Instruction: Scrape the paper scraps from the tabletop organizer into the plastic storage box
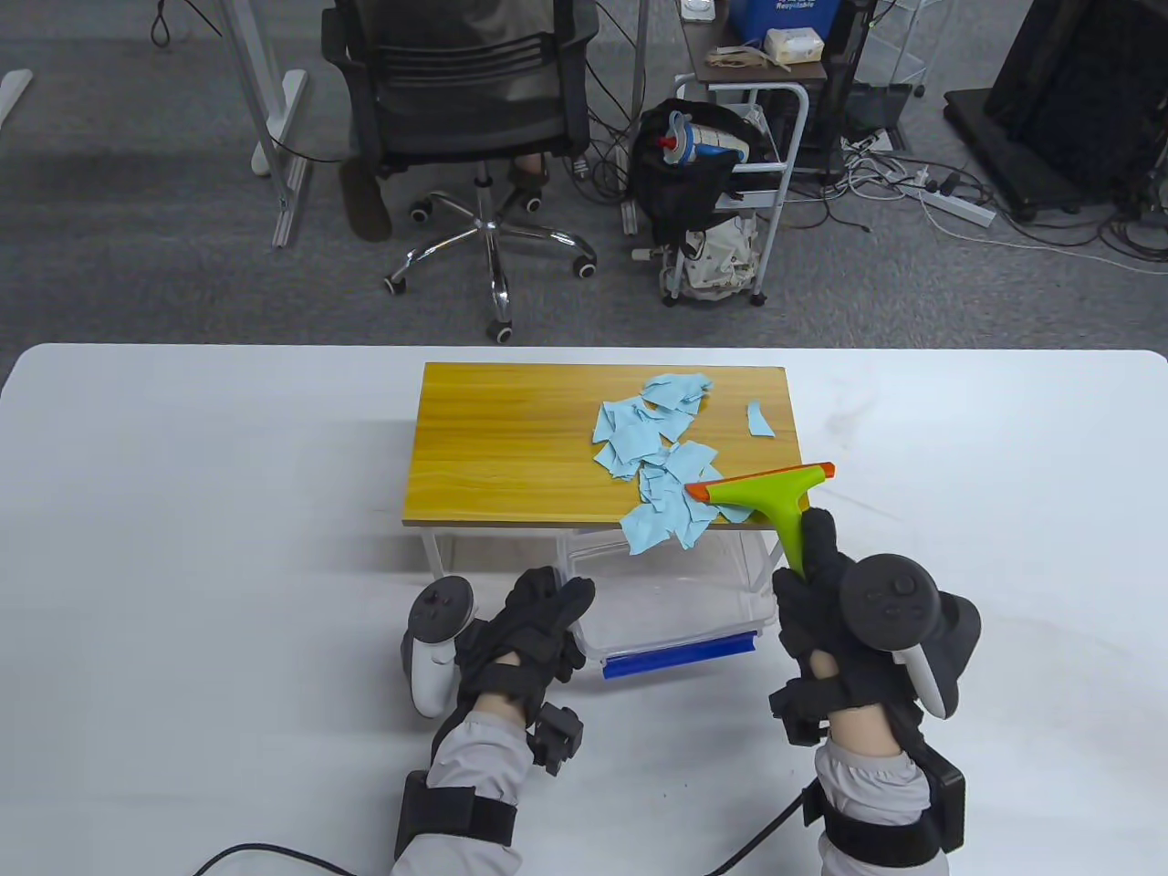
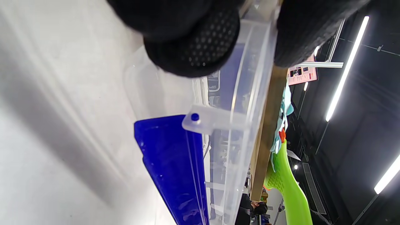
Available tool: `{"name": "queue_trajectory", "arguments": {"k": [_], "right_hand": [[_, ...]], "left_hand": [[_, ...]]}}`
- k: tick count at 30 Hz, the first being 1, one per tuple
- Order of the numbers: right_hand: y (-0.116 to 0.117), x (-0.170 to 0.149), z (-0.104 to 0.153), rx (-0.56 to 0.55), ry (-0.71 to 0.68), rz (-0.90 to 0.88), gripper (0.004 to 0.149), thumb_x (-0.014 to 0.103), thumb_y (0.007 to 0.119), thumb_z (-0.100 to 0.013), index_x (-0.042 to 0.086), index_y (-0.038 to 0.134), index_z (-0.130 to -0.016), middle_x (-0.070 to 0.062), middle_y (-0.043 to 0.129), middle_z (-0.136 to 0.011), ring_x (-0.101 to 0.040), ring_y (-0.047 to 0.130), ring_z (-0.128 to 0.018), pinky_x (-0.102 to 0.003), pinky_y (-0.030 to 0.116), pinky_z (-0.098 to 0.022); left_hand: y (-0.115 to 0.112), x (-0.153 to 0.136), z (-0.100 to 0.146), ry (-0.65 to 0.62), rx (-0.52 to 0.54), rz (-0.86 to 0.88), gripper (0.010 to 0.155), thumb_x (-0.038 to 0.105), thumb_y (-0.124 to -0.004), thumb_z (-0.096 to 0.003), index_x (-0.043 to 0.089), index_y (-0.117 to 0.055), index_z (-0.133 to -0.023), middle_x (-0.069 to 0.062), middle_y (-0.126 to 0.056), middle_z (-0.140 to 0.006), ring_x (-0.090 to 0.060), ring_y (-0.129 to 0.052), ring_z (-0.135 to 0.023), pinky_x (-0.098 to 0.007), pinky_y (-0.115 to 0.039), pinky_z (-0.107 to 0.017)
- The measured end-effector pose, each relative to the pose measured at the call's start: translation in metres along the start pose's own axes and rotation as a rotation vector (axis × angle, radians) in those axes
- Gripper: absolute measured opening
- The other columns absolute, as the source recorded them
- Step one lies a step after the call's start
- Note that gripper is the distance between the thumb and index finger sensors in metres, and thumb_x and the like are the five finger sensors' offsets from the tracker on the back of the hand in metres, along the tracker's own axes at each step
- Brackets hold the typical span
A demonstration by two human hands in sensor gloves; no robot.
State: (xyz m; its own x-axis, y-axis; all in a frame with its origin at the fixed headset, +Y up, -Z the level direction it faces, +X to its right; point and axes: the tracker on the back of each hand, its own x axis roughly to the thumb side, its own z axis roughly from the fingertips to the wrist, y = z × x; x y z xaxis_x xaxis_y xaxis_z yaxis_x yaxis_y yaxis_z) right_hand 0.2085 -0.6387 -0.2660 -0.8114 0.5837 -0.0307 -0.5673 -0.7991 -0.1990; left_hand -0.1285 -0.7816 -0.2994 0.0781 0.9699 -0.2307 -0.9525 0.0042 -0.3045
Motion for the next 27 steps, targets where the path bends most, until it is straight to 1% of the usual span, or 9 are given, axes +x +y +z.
{"name": "queue_trajectory", "arguments": {"k": [3, 27], "right_hand": [[-0.004, 0.001, 0.002, 0.02, -0.003, -0.012, 0.064, 0.028, 0.087, -0.046, 0.007, 0.062, -0.101, -0.032, 0.088, -0.072, -0.03, 0.1, -0.023, -0.056, 0.086, -0.024], [-0.013, 0.011, 0.01, 0.094, -0.056, -0.04, 0.063, 0.028, 0.088, -0.045, 0.005, 0.066, -0.1, -0.033, 0.091, -0.069, -0.03, 0.101, -0.02, -0.056, 0.087, -0.022]], "left_hand": [[0.002, 0.0, 0.0, -0.002, 0.003, 0.008, 0.07, 0.056, -0.078, -0.0601, 0.014, -0.04, -0.1, -0.012, -0.069, -0.074, -0.014, -0.093, -0.038, -0.018, -0.085, -0.022], [0.003, -0.001, 0.003, -0.005, 0.025, 0.012, 0.07, 0.056, -0.08, -0.0589, 0.013, -0.042, -0.099, -0.013, -0.07, -0.073, -0.015, -0.094, -0.037, -0.019, -0.085, -0.021]]}}
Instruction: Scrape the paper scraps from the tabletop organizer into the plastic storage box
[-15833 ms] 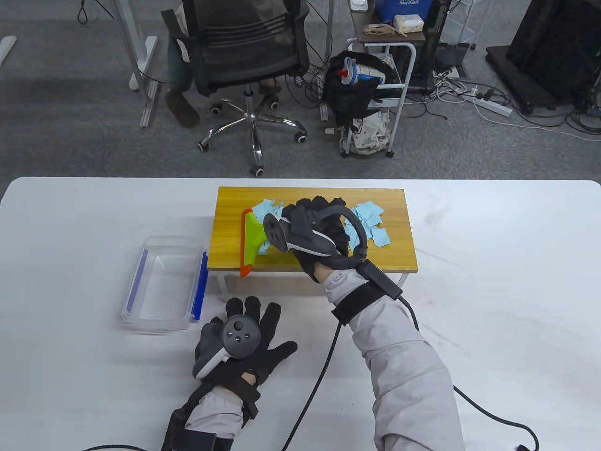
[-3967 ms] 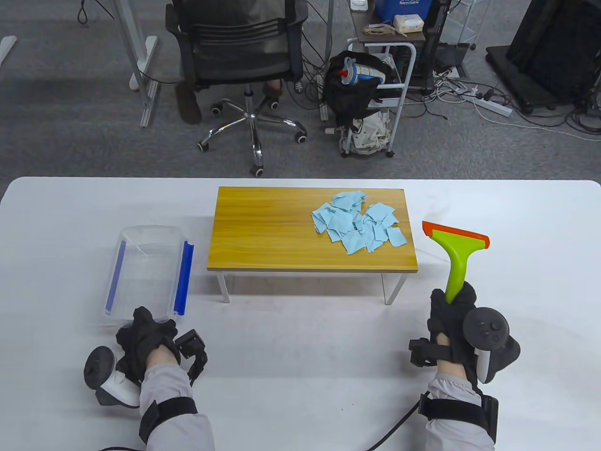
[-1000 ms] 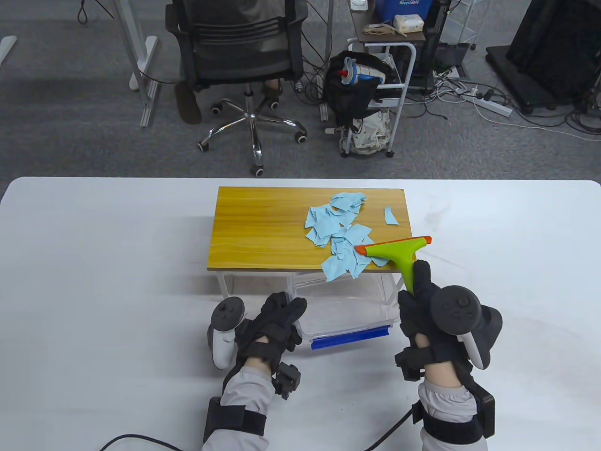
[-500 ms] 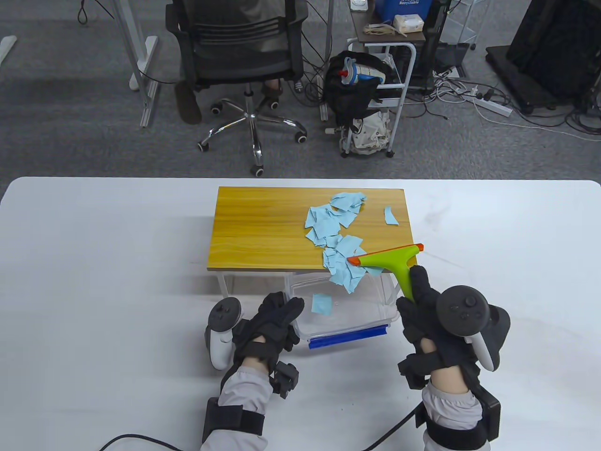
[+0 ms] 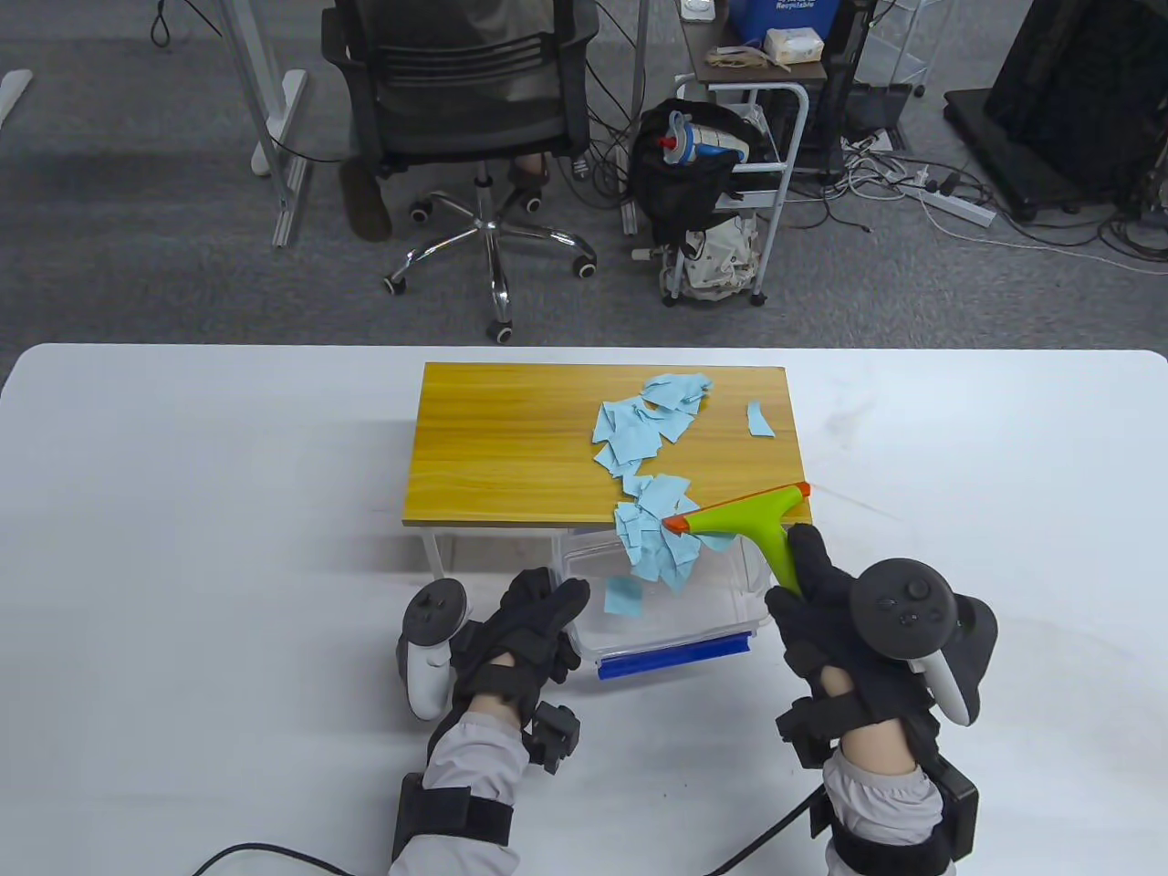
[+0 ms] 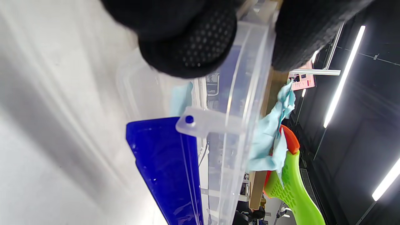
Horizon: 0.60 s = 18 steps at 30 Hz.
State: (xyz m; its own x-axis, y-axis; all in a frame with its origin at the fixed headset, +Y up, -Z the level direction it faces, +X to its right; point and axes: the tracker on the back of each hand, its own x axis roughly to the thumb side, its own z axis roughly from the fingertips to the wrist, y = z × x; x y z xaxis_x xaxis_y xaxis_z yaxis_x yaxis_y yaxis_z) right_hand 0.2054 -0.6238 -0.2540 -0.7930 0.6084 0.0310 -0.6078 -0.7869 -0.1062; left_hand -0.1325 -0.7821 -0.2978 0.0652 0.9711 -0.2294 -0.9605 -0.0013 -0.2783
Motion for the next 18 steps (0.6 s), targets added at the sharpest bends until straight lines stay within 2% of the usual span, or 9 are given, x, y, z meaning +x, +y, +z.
{"name": "queue_trajectory", "arguments": {"k": [9, 18], "right_hand": [[-0.004, 0.005, 0.005, 0.013, -0.024, -0.011, 0.063, 0.028, 0.088, -0.045, 0.004, 0.067, -0.099, -0.033, 0.092, -0.068, -0.03, 0.101, -0.019, -0.056, 0.087, -0.021], [-0.013, 0.0, 0.007, -0.022, -0.042, -0.086, 0.063, 0.029, 0.087, -0.045, 0.005, 0.066, -0.1, -0.033, 0.091, -0.069, -0.029, 0.101, -0.02, -0.055, 0.087, -0.022]], "left_hand": [[0.001, 0.0, 0.001, 0.001, 0.001, 0.009, 0.07, 0.056, -0.08, -0.0587, 0.013, -0.042, -0.099, -0.013, -0.07, -0.073, -0.015, -0.094, -0.036, -0.019, -0.086, -0.021], [0.003, -0.002, 0.006, 0.002, 0.008, 0.01, 0.07, 0.055, -0.081, -0.0586, 0.013, -0.043, -0.099, -0.013, -0.07, -0.073, -0.015, -0.094, -0.036, -0.019, -0.086, -0.02]]}}
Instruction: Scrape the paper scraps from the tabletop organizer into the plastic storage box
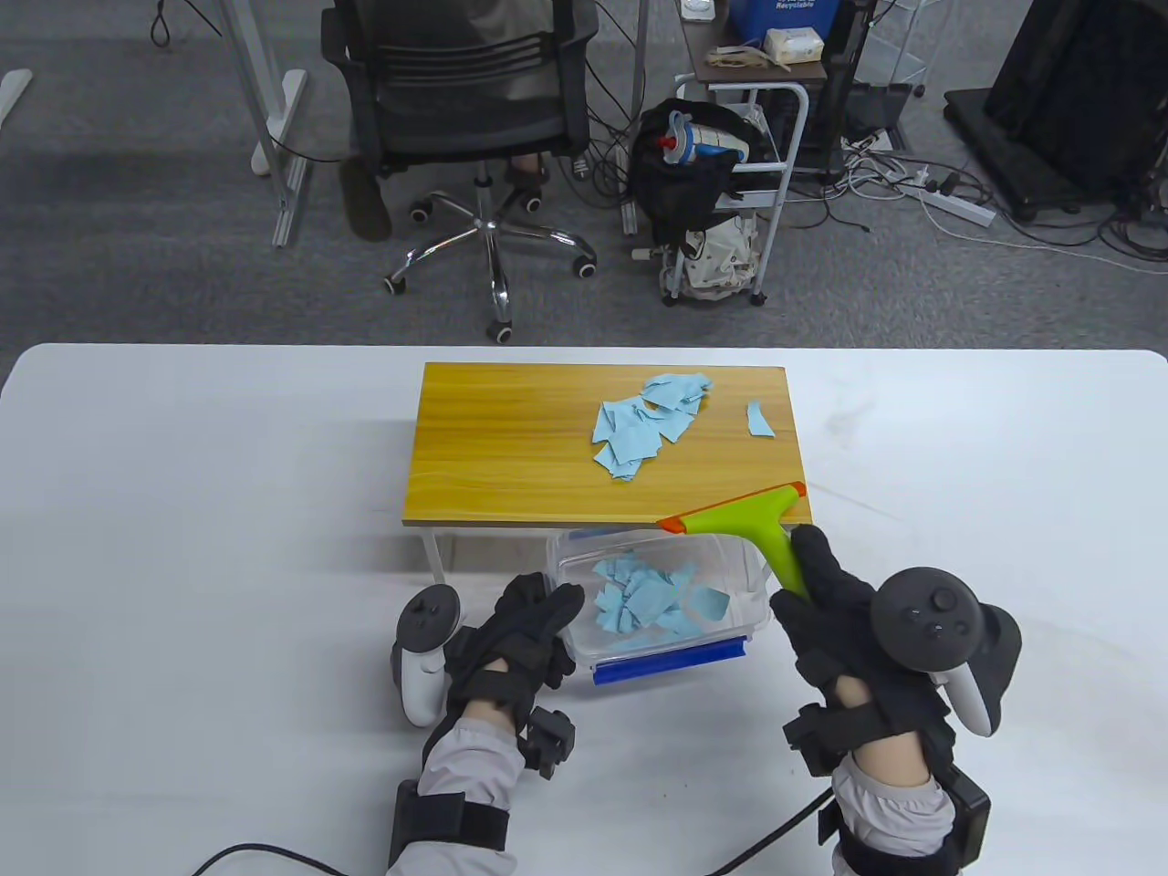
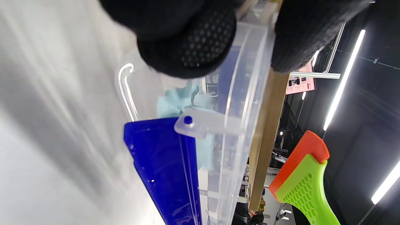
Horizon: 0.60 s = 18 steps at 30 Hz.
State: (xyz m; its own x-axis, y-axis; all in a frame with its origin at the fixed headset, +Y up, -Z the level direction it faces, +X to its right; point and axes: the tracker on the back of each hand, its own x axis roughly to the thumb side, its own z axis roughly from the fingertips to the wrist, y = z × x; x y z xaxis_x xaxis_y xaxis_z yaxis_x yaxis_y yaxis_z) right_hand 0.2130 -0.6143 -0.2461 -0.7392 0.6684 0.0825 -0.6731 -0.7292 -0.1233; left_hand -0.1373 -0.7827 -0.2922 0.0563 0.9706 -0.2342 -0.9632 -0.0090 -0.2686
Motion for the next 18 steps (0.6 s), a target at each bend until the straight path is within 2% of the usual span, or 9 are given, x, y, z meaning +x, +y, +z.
{"name": "queue_trajectory", "arguments": {"k": [4, 8, 11, 13, 18], "right_hand": [[0.003, -0.006, -0.004, -0.02, 0.0, -0.035, 0.063, 0.029, 0.084, -0.048, 0.005, 0.061, -0.101, -0.032, 0.088, -0.072, -0.029, 0.1, -0.023, -0.055, 0.087, -0.024], [0.005, -0.006, -0.007, -0.106, 0.011, -0.033, 0.063, 0.03, 0.081, -0.05, 0.006, 0.057, -0.103, -0.032, 0.086, -0.074, -0.028, 0.1, -0.025, -0.054, 0.086, -0.025], [0.001, -0.007, -0.023, -0.17, 0.05, -0.035, 0.063, 0.029, 0.08, -0.05, 0.007, 0.055, -0.104, -0.033, 0.085, -0.075, -0.029, 0.099, -0.025, -0.055, 0.086, -0.025], [-0.006, -0.007, -0.044, -0.199, 0.088, 0.038, 0.063, 0.029, 0.077, -0.051, 0.007, 0.052, -0.104, -0.033, 0.083, -0.075, -0.029, 0.099, -0.026, -0.055, 0.085, -0.026], [-0.011, -0.011, -0.084, -0.157, 0.206, 0.229, 0.062, 0.029, 0.075, -0.052, 0.009, 0.049, -0.105, -0.032, 0.082, -0.076, -0.027, 0.099, -0.026, -0.054, 0.086, -0.026]], "left_hand": [[0.0, 0.0, 0.0, -0.001, -0.01, 0.009, 0.07, 0.056, -0.08, -0.0588, 0.014, -0.042, -0.099, -0.012, -0.07, -0.073, -0.015, -0.094, -0.037, -0.019, -0.086, -0.021], [0.0, 0.001, -0.001, 0.003, -0.029, 0.027, 0.07, 0.056, -0.08, -0.0596, 0.014, -0.041, -0.099, -0.012, -0.069, -0.074, -0.015, -0.093, -0.038, -0.018, -0.086, -0.022], [0.0, 0.001, -0.001, 0.008, -0.025, 0.033, 0.07, 0.056, -0.079, -0.0597, 0.014, -0.041, -0.099, -0.012, -0.069, -0.074, -0.015, -0.093, -0.038, -0.018, -0.086, -0.022], [0.0, 0.001, -0.001, 0.012, -0.024, 0.029, 0.07, 0.056, -0.079, -0.0597, 0.014, -0.041, -0.099, -0.012, -0.069, -0.074, -0.015, -0.093, -0.038, -0.018, -0.086, -0.022], [0.001, 0.001, -0.002, 0.013, -0.026, 0.016, 0.07, 0.056, -0.079, -0.06, 0.014, -0.04, -0.1, -0.012, -0.069, -0.074, -0.014, -0.093, -0.038, -0.018, -0.086, -0.022]]}}
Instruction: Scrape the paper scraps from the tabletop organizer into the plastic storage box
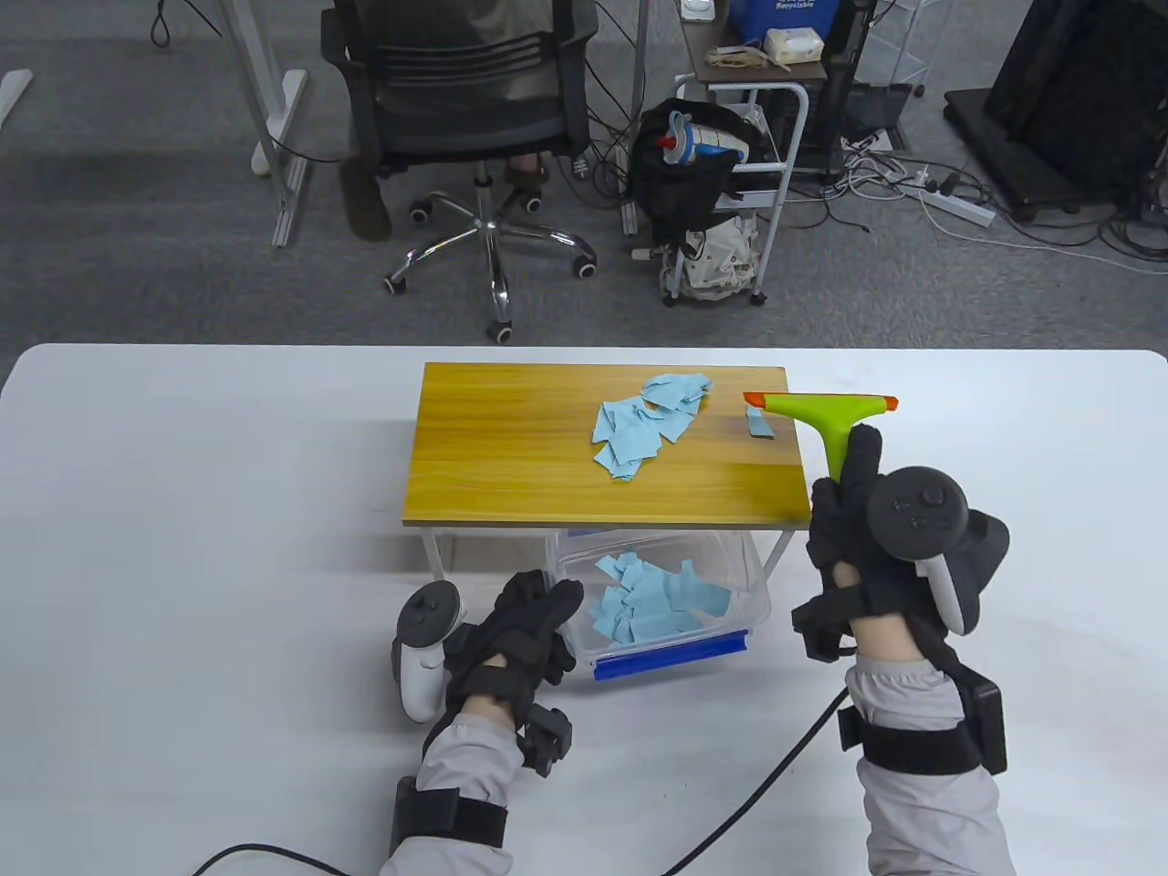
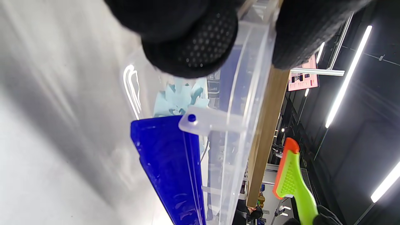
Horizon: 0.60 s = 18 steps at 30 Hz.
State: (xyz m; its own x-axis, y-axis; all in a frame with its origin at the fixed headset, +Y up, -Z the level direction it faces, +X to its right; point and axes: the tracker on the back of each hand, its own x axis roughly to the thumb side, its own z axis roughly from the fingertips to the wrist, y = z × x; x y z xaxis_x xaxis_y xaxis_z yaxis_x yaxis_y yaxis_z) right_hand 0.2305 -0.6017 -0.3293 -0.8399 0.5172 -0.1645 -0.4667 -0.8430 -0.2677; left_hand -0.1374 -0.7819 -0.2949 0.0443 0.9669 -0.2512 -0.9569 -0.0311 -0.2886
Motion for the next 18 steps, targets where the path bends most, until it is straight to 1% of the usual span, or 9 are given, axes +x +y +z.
{"name": "queue_trajectory", "arguments": {"k": [2, 5, 7, 9, 10, 14, 18], "right_hand": [[0.006, 0.0, -0.01, 0.035, 0.04, 0.044, 0.062, 0.029, 0.074, -0.052, 0.009, 0.05, -0.104, -0.033, 0.082, -0.076, -0.027, 0.099, -0.025, -0.053, 0.086, -0.025], [0.014, 0.003, -0.012, 0.07, 0.035, 0.116, 0.061, 0.029, 0.074, -0.052, 0.008, 0.051, -0.104, -0.033, 0.082, -0.075, -0.027, 0.099, -0.024, -0.053, 0.086, -0.024], [0.017, 0.005, -0.009, 0.099, 0.028, 0.165, 0.062, 0.03, 0.074, -0.052, 0.008, 0.049, -0.104, -0.032, 0.083, -0.075, -0.025, 0.099, -0.023, -0.051, 0.087, -0.024], [0.018, 0.009, -0.001, 0.115, -0.015, 0.148, 0.062, 0.03, 0.076, -0.051, 0.007, 0.052, -0.103, -0.032, 0.085, -0.073, -0.025, 0.1, -0.02, -0.051, 0.088, -0.022], [0.017, 0.012, 0.004, 0.144, -0.03, 0.14, 0.062, 0.03, 0.077, -0.051, 0.007, 0.052, -0.103, -0.033, 0.085, -0.073, -0.025, 0.1, -0.02, -0.052, 0.088, -0.022], [0.011, 0.025, 0.026, 0.204, -0.129, 0.182, 0.063, 0.031, 0.078, -0.05, 0.007, 0.054, -0.102, -0.032, 0.086, -0.072, -0.025, 0.1, -0.019, -0.051, 0.088, -0.021], [0.005, 0.035, 0.047, 0.283, -0.229, 0.178, 0.063, 0.031, 0.079, -0.05, 0.007, 0.055, -0.102, -0.032, 0.087, -0.071, -0.026, 0.1, -0.018, -0.051, 0.088, -0.02]], "left_hand": [[0.0, 0.0, 0.0, 0.002, 0.004, 0.01, 0.07, 0.056, -0.079, -0.06, 0.014, -0.04, -0.1, -0.012, -0.069, -0.074, -0.014, -0.093, -0.038, -0.018, -0.086, -0.022], [0.001, 0.0, -0.001, 0.004, 0.0, 0.019, 0.07, 0.056, -0.079, -0.0603, 0.014, -0.04, -0.1, -0.012, -0.069, -0.075, -0.014, -0.093, -0.039, -0.018, -0.086, -0.022], [0.002, 0.001, -0.001, 0.005, -0.001, 0.021, 0.07, 0.057, -0.079, -0.0605, 0.014, -0.04, -0.1, -0.012, -0.068, -0.075, -0.014, -0.093, -0.039, -0.018, -0.086, -0.023], [0.002, 0.001, -0.001, 0.004, 0.002, 0.023, 0.07, 0.057, -0.078, -0.0606, 0.014, -0.04, -0.1, -0.012, -0.068, -0.075, -0.014, -0.093, -0.039, -0.018, -0.086, -0.023], [0.002, 0.001, -0.001, 0.004, 0.003, 0.022, 0.07, 0.057, -0.078, -0.0606, 0.014, -0.04, -0.1, -0.012, -0.068, -0.075, -0.014, -0.093, -0.039, -0.018, -0.086, -0.023], [0.002, 0.0, -0.001, 0.002, 0.007, 0.019, 0.07, 0.056, -0.079, -0.0604, 0.014, -0.04, -0.1, -0.012, -0.068, -0.075, -0.014, -0.093, -0.039, -0.018, -0.086, -0.023], [0.0, 0.0, -0.001, -0.005, 0.01, 0.014, 0.07, 0.056, -0.079, -0.0602, 0.014, -0.04, -0.1, -0.012, -0.069, -0.075, -0.014, -0.093, -0.038, -0.018, -0.086, -0.022]]}}
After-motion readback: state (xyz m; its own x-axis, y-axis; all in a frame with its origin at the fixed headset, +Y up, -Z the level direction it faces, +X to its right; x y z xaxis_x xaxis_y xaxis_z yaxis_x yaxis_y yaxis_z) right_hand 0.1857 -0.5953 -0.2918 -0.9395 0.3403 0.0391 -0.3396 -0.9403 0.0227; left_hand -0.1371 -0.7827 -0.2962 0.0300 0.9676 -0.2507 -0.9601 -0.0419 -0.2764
